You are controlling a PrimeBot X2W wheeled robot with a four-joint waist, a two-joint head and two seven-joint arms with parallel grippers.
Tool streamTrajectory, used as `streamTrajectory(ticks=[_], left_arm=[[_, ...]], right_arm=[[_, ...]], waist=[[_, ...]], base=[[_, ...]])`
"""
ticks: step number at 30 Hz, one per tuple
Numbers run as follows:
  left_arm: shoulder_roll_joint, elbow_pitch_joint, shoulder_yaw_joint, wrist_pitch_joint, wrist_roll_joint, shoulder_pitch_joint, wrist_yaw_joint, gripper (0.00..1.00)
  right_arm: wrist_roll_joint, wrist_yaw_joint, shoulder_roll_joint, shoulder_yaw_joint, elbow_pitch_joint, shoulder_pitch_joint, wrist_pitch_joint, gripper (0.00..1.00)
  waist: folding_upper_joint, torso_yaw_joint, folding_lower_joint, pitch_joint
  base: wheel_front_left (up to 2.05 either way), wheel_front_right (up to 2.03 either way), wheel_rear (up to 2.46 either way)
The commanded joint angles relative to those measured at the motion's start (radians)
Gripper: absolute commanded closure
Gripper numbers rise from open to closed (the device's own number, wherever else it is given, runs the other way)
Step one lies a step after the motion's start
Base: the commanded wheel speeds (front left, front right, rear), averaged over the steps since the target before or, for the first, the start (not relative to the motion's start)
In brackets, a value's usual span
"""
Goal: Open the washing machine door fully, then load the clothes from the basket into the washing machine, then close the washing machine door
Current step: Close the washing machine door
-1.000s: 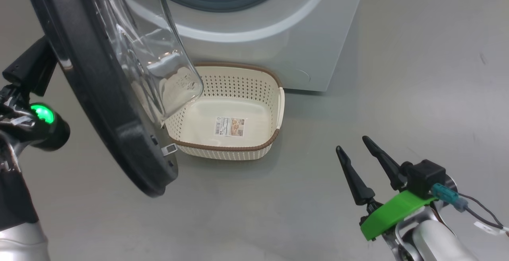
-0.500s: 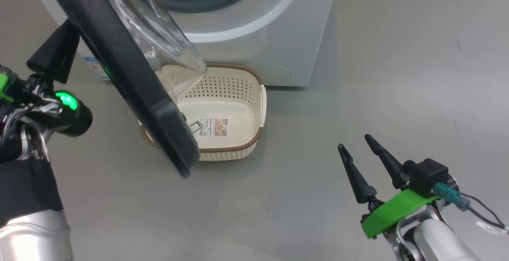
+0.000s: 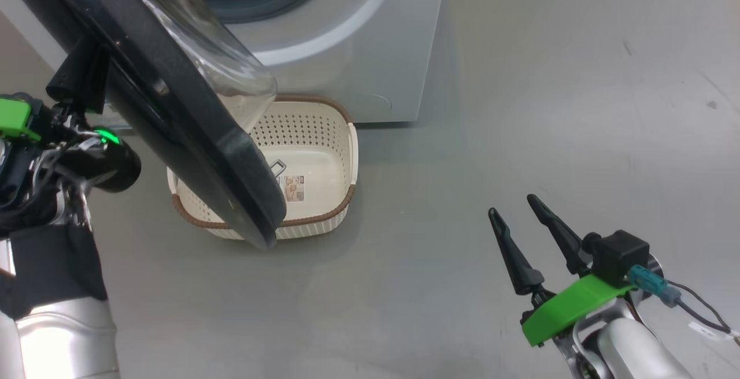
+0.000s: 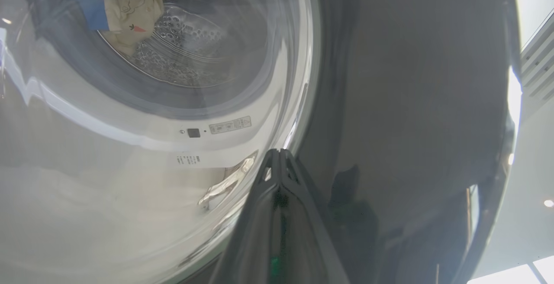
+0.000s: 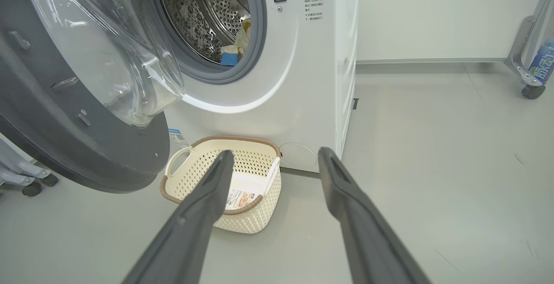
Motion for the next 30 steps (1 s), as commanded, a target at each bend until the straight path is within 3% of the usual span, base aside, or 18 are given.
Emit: streamTrajectory(ticks=[1,20,30], left_arm=[[0.025,-0.035,0.005,-0.002,0.003,-0.052,-0.012,1.0],[0.024,-0.039,-0.04,-0.129,0.011,-0.06,-0.015,1.0],[0.085,-0.094,-0.077,-0.207,0.128,-0.005,-0.015,1.0]], right_arm=[[0.004,-0.003,-0.004,0.013,-0.033,-0.023,-0.009,0.0],[0.004,-0.003,0.006,0.012,-0.039,-0.031,-0.009,0.0],[-0.001,-0.003,0.01,-0.011,-0.045,-0.016,-0.009,0.0]], waist=[[0.0,-0.006,0.0,0.0],[0.0,-0.074,0.0,0.024],[0.0,-0.048,0.0,-0.001]], base=[[0.0,0.0,0.0],[0.0,0.0,0.0],[0.0,0.0,0.0]])
